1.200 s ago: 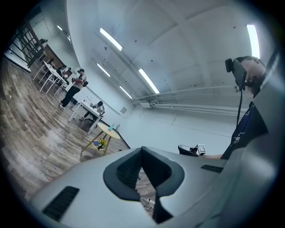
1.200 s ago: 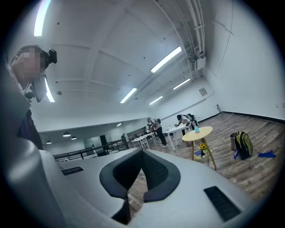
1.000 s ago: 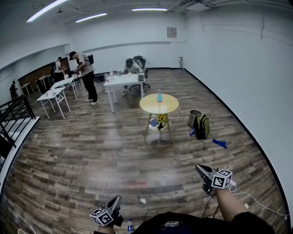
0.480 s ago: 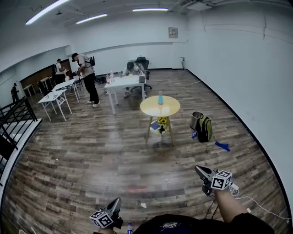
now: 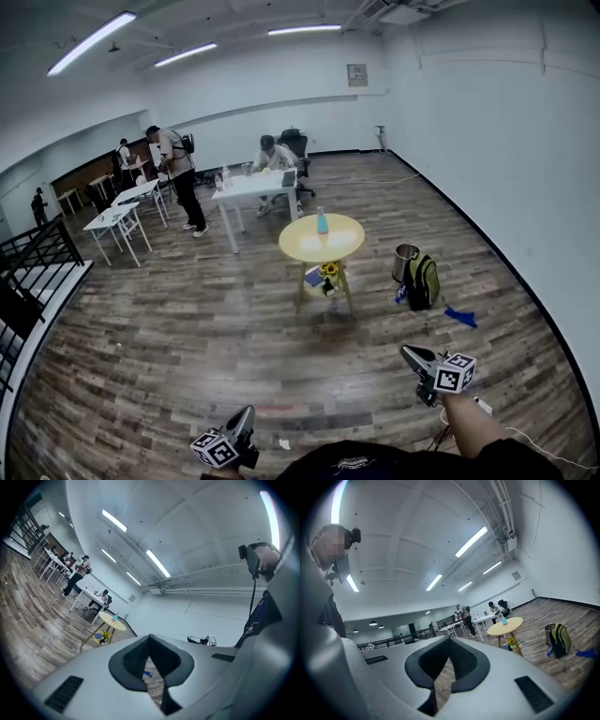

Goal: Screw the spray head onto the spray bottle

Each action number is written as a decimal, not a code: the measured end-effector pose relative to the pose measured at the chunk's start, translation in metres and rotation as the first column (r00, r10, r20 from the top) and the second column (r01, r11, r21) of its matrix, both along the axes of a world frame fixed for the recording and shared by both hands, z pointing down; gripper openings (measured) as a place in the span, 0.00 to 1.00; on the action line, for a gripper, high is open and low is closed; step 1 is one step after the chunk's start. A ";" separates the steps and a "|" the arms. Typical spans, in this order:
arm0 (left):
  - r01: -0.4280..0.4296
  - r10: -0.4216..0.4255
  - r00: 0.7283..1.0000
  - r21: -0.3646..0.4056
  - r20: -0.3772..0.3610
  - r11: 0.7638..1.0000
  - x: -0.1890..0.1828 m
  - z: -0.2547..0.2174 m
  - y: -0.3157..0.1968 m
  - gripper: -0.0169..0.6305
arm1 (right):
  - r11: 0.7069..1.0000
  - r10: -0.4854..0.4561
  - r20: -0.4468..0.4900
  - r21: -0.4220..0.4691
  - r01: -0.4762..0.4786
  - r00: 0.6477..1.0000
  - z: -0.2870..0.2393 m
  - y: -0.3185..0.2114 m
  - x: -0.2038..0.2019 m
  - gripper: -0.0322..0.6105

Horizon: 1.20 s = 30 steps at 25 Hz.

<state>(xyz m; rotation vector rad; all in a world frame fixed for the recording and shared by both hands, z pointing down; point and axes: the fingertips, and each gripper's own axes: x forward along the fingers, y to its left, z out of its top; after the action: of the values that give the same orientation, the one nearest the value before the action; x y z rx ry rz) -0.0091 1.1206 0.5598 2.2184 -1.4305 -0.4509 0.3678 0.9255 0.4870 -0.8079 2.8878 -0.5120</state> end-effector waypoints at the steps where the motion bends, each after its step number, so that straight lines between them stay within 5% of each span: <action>1: -0.010 0.010 1.000 0.003 0.000 1.000 0.014 -0.002 -0.013 0.04 | 1.000 -0.001 -0.005 0.005 0.001 1.000 0.000 -0.010 0.009 0.07; 7: -0.077 0.077 0.997 -0.013 0.002 0.997 0.065 0.001 -0.078 0.04 | 1.000 0.012 -0.023 -0.004 -0.012 1.000 0.008 -0.058 0.047 0.07; 13: -0.104 0.104 0.994 -0.023 -0.019 0.994 0.049 0.018 -0.132 0.04 | 0.999 0.049 -0.050 -0.019 -0.050 0.998 0.023 -0.095 0.041 0.07; 30: -0.201 0.201 0.980 -0.027 -0.004 0.979 -0.179 0.014 -0.315 0.04 | 0.984 0.177 -0.007 0.038 -0.177 0.984 -0.009 -0.248 -0.160 0.07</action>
<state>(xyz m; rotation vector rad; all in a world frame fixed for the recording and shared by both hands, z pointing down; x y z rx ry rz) -0.1885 0.8055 0.5736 2.3103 -1.1879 -0.3612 0.2074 0.6770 0.4778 -1.0514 2.7897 -0.4344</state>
